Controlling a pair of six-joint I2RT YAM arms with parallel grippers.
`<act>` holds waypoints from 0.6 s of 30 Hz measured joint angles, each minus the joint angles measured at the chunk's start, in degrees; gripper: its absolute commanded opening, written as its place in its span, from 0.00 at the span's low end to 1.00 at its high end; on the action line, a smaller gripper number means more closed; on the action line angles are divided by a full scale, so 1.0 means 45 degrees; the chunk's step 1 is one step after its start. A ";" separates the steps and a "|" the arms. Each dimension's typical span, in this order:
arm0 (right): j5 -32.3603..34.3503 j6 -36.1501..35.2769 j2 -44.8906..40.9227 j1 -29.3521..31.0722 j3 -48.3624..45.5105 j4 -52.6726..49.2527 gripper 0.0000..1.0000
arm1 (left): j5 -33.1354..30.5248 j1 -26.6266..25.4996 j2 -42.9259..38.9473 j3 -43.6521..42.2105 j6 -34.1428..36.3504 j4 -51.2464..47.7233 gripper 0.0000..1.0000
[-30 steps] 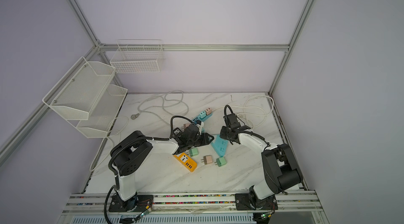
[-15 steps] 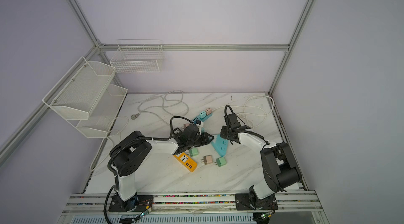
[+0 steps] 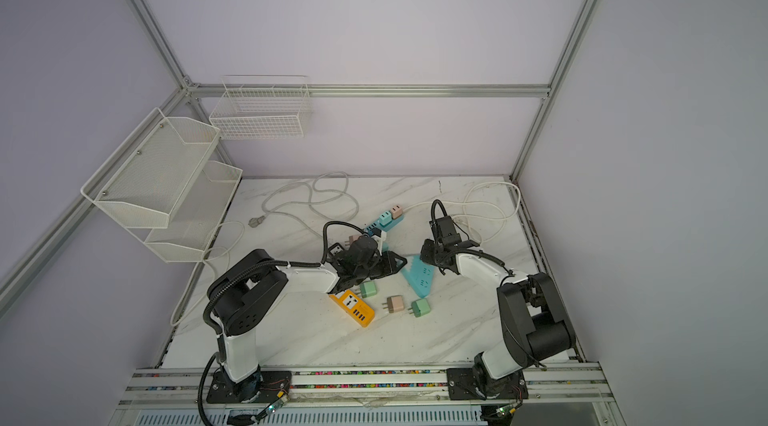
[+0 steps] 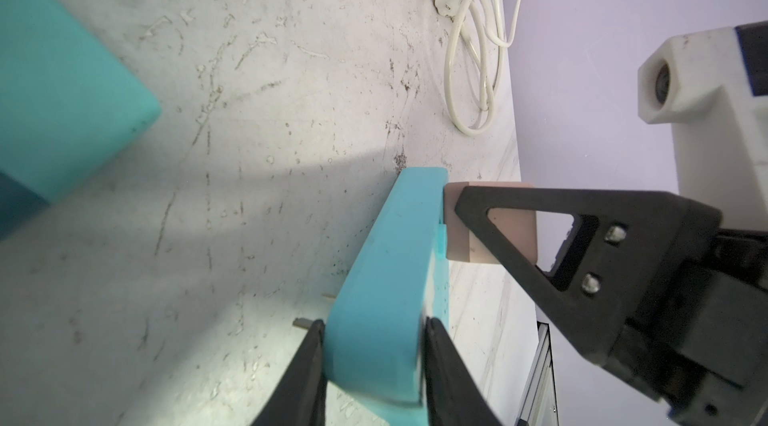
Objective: Pull the plug off the socket
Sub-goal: 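Grip the pink adapter with the right gripper while the left holds the strip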
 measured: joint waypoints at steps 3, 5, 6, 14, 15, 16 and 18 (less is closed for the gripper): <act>-0.0005 0.0015 -0.0155 -0.0010 -0.0185 0.0102 0.16 | 0.0083 0.0000 -0.0010 -0.0010 0.0000 0.0019 0.24; -0.0010 0.0034 -0.0175 -0.0010 -0.0209 0.0126 0.15 | 0.0126 0.0000 -0.0010 -0.0010 -0.0005 0.0019 0.24; -0.0024 0.0058 -0.0175 -0.0010 -0.0223 0.0165 0.14 | 0.0141 0.0005 -0.0010 -0.0010 -0.0010 0.0019 0.23; -0.0029 0.0063 -0.0155 -0.0010 -0.0209 0.0185 0.12 | 0.0131 0.0010 -0.0010 -0.0015 -0.0019 0.0015 0.19; -0.0039 0.0049 -0.0155 -0.0010 -0.0209 0.0185 0.12 | 0.0131 0.0010 -0.0010 -0.0039 -0.0024 0.0034 0.19; -0.0053 0.0029 -0.0155 -0.0015 -0.0209 0.0189 0.11 | 0.0126 0.0010 -0.0010 -0.0083 -0.0034 0.0078 0.19; -0.0248 -0.0034 -0.0155 -0.0107 -0.0214 0.0189 0.10 | 0.0126 0.0010 -0.0010 -0.0146 -0.0049 0.0175 0.18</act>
